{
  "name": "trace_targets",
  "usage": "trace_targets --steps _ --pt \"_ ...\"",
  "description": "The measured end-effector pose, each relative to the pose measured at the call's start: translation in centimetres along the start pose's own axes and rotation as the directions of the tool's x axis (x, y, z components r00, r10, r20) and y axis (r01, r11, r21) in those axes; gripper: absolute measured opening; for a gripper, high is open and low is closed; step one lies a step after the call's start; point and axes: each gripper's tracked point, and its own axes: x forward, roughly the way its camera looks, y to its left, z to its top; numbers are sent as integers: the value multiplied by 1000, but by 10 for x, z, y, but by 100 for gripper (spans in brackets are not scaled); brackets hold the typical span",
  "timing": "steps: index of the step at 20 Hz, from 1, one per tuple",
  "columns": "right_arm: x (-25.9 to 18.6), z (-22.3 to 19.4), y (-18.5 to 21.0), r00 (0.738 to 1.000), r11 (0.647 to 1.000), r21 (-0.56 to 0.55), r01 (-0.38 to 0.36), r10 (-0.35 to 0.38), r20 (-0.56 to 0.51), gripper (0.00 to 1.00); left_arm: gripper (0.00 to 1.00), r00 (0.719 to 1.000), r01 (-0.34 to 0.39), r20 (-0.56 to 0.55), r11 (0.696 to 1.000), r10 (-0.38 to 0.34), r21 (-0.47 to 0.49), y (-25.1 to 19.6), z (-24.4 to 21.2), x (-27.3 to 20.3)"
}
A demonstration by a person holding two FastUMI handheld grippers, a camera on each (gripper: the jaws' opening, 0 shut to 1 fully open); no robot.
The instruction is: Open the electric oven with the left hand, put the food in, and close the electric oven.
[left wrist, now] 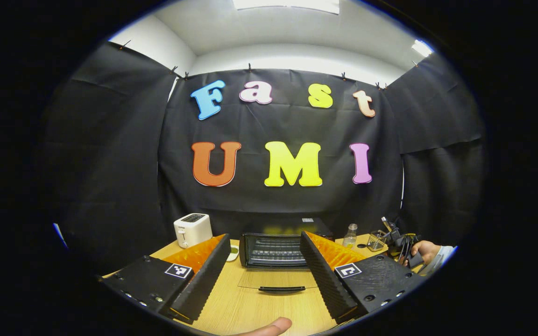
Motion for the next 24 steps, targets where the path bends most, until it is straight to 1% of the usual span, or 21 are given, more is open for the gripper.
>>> trace_targets --steps 1,2,3,4,5,7,9,11,13,16,19,20,21,23,24 --pt "2 -1 2 1000 1000 13 -14 14 2 12 95 1000 4 -6 1000 -4 4 -2 -2 -1" --pt "2 -3 3 1000 1000 12 -9 9 1 16 95 1000 11 -10 1000 -11 9 -4 -4 -2" --pt "-1 -6 7 1000 1000 7 -7 7 4 12 95 1000 19 -17 1000 -19 16 -6 -6 -3" --pt "-5 -7 11 1000 1000 -8 -3 3 14 11 95 999 25 -22 999 -24 25 -8 -6 -6" --pt "-12 -7 15 1000 999 -35 7 -6 29 10 95 999 29 -26 999 -28 35 -9 -8 -7" --pt "-24 -5 23 996 993 -109 54 -46 75 10 95 999 38 -31 998 -37 54 -9 -12 -10" --pt "-35 -4 34 988 972 -203 117 -92 126 10 95 998 43 -37 997 -41 63 -7 -17 -11" --pt "-44 -5 49 976 939 -298 174 -124 180 10 95 998 54 -46 997 -52 52 -7 -22 -12" --pt "-48 -5 67 958 905 -358 229 -145 246 10 95 997 63 -52 997 -60 45 -4 -25 -15" --pt "-46 -6 91 925 834 -452 318 -169 339 10 95 996 59 -67 996 -54 70 5 -32 -16" --pt "-34 -6 116 892 744 -538 397 -173 418 10 95 995 75 -77 994 -69 77 4 -41 -19" --pt "-30 -2 124 874 710 -557 431 -173 455 10 95 994 81 -78 994 -75 78 5 -43 -19" --pt "-26 2 131 849 667 -575 474 -174 498 10 95 994 86 -81 993 -79 81 5 -45 -19" --pt "-19 12 145 793 564 -604 564 -164 587 10 95 993 87 -87 993 -80 82 10 -52 -19" --pt "-13 17 153 765 521 -608 599 -149 626 10 95 993 89 -87 993 -82 78 11 -53 -19"
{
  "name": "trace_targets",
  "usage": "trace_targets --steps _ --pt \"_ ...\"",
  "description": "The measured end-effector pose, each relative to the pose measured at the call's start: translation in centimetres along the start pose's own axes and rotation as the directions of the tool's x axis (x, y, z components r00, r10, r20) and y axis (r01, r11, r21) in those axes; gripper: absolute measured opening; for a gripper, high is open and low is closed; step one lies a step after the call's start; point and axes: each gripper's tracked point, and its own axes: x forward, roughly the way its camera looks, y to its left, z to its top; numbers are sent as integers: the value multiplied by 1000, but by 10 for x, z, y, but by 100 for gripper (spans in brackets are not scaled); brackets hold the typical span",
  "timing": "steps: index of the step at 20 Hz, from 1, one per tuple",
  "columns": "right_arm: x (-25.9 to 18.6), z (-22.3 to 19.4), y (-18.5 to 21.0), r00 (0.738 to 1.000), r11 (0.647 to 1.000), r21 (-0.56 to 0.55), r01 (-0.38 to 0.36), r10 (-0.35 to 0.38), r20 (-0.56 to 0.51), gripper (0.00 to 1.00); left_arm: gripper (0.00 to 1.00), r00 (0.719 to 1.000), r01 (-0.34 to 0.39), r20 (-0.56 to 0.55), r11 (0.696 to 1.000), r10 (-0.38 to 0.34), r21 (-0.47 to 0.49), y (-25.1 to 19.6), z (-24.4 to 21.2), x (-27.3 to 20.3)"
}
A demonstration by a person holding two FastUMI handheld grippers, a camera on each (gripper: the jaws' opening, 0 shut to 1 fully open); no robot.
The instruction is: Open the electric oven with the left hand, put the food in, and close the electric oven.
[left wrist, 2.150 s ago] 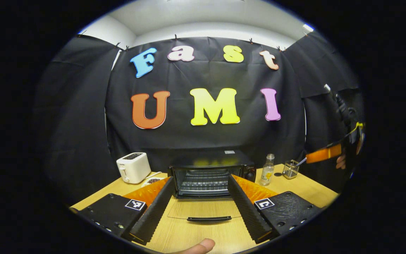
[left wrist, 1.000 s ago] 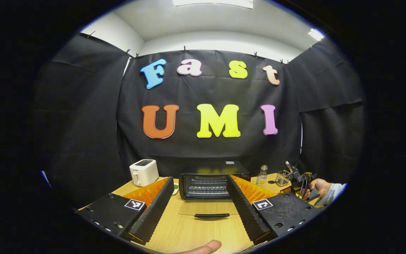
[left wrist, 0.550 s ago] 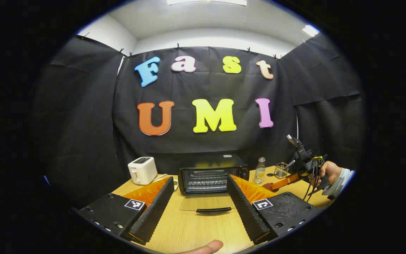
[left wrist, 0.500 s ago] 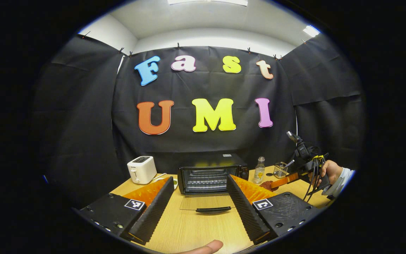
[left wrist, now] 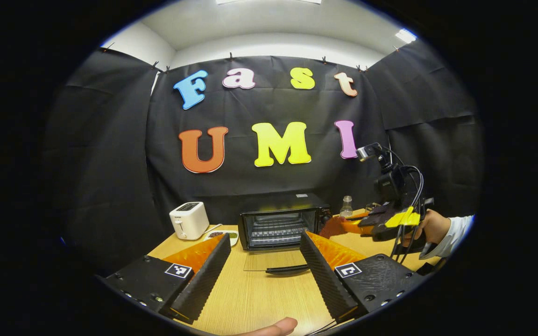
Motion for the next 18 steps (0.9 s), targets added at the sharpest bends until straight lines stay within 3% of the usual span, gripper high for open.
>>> trace_targets --steps 2,7,11,15,18 --pt "12 11 14 999 999 -24 26 -25 40 10 95 1000 5 4 1000 -5 -14 3 -3 2" --pt "48 18 68 999 999 28 -34 33 36 10 95 1000 -8 -2 1000 8 -29 20 -11 4" --pt "85 22 91 998 987 161 -8 -2 62 10 95 1000 -26 -9 999 25 -45 34 -19 2" --pt "119 30 99 996 924 383 2 -36 83 10 95 1000 -28 -14 998 27 -60 45 -24 -2" --pt "148 36 95 991 824 566 12 -86 103 10 95 999 -39 -10 998 39 -58 55 -25 -2"
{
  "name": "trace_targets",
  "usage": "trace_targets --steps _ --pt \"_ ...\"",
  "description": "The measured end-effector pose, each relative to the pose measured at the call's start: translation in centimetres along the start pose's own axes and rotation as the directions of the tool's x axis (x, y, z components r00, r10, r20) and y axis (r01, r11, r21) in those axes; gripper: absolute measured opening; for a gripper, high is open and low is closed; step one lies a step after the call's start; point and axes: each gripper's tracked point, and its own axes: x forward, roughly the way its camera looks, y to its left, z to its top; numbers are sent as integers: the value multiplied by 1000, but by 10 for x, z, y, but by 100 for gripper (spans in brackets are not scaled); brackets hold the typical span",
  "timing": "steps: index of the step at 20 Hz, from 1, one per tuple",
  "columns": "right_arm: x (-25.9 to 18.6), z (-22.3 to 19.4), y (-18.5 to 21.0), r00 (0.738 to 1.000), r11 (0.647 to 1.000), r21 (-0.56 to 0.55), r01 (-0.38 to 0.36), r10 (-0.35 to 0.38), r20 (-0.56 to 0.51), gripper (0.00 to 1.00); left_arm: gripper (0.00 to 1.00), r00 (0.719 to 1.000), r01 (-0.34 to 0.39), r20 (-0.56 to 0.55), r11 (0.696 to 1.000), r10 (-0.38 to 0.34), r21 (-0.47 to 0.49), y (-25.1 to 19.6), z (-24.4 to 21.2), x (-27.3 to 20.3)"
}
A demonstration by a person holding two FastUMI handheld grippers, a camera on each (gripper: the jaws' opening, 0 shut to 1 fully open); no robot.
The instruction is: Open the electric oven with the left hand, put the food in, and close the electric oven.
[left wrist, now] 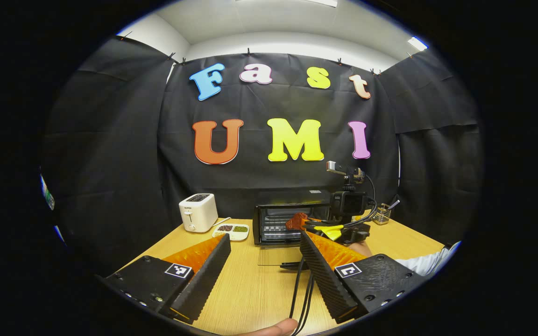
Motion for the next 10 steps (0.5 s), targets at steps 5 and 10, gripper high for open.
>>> trace_targets --steps 5,10 --pt "40 2 -3 996 942 334 27 -53 68 9 95 999 -39 -4 999 39 0 22 -5 3" --pt "89 -5 -21 994 851 523 51 -94 55 10 95 997 -70 -18 997 70 -24 42 -15 9"
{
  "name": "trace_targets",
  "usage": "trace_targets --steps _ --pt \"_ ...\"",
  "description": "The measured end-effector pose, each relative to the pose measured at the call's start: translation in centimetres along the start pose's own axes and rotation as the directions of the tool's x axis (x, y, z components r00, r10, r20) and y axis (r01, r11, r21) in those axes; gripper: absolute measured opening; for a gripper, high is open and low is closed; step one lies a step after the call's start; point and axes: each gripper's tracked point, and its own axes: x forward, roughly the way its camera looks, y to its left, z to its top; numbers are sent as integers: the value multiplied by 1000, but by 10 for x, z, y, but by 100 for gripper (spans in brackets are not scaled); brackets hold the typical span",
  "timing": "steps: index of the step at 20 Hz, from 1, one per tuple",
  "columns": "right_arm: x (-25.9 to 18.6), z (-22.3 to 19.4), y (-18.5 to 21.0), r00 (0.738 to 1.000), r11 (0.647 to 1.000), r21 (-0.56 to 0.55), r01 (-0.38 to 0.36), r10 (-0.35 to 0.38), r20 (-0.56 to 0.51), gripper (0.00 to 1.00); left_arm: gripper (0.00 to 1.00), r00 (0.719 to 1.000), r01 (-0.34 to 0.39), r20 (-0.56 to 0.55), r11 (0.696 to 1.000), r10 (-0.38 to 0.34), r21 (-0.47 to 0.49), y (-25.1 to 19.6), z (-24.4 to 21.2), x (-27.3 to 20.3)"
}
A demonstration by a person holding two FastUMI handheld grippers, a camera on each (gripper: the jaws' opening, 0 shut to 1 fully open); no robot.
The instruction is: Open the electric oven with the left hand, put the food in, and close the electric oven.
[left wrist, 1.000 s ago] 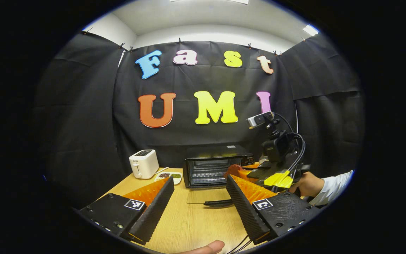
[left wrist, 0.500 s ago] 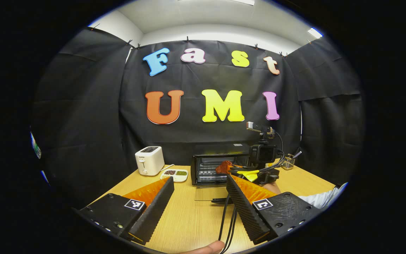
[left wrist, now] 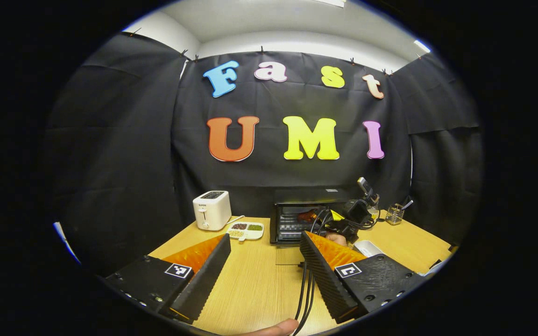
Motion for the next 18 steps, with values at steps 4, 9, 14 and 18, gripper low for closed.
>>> trace_targets --steps 4,9,14,18 --pt "13 -8 -16 999 999 -7 41 -41 -4 10 95 1000 -7 -17 1000 7 4 8 -6 7" --pt "21 -7 -24 998 995 -76 65 -65 -1 14 95 1000 -6 -30 1000 6 -9 10 -13 8" --pt "7 -4 -33 993 983 -139 120 -120 6 40 95 1000 5 -26 1000 -6 -10 6 -15 0" --pt "-22 -7 -28 995 971 -218 100 -104 -5 79 95 1000 7 -17 1000 -7 -14 4 -15 -8"
